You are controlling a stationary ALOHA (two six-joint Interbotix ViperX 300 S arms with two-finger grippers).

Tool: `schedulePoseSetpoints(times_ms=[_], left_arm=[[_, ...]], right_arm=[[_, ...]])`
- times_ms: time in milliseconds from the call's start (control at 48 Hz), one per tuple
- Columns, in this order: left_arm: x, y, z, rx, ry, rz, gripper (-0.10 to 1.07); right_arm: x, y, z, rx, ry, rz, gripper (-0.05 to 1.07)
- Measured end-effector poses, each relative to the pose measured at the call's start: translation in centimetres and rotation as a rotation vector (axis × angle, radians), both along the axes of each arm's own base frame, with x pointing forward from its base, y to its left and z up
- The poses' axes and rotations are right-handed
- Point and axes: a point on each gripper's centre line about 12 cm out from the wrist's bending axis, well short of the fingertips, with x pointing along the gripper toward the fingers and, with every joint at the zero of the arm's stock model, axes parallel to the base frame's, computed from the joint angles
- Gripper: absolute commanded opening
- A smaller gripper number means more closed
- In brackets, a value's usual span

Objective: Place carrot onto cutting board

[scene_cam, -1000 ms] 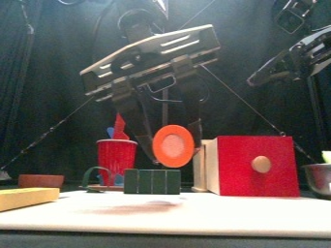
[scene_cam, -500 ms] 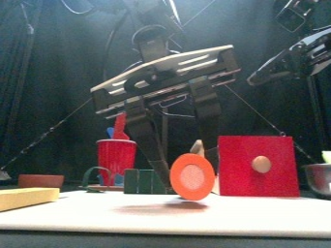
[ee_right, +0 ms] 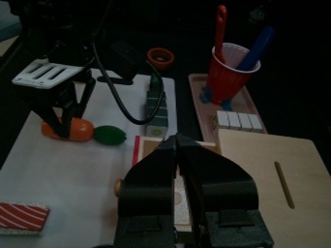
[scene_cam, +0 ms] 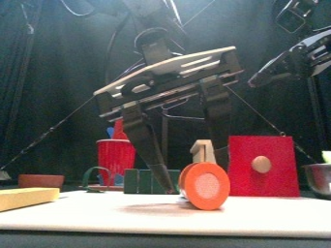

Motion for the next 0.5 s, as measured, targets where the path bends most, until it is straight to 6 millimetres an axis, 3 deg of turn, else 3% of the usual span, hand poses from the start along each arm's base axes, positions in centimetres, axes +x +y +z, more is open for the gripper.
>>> schedulePoseSetpoints(times_ms=[500], left_arm=[[0.03,0.10,0.46,0.009,-0.010,-0.007,0.88]], right_arm=[[-0.07,-0.03,-0.21,0.000,0.015,-0.003,0.04]])
